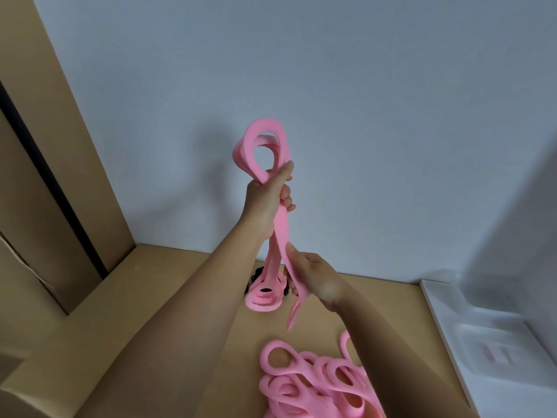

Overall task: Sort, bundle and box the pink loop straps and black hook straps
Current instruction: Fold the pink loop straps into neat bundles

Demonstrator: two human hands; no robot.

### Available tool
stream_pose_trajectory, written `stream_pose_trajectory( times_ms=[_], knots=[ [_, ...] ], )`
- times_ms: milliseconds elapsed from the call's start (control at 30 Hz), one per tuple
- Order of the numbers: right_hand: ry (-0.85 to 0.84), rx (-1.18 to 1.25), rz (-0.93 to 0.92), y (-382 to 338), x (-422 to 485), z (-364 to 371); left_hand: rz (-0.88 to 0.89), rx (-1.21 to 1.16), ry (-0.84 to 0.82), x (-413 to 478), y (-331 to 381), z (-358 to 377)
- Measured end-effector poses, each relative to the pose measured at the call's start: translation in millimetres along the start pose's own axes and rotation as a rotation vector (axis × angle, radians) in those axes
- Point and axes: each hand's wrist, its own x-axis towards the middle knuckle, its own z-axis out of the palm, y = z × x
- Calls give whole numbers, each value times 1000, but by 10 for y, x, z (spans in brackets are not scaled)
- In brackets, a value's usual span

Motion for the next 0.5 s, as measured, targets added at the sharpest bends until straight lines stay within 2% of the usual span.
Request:
stream_pose_trajectory(
  times_ms=[167, 300, 433, 500],
  knots=[
    [-6, 23, 23, 62, 14, 116, -9, -33, -22, -31, 39, 27],
    [107, -1, -10, 103, 32, 182, -27, -48, -31, -79, 68, 63],
    [207, -289, -3, 93, 70, 153, -29, -28, -22, -102, 54, 73],
    [343, -405, -61, 77, 64, 133, -25, -23, -13, -103, 39, 73]
  ],
)
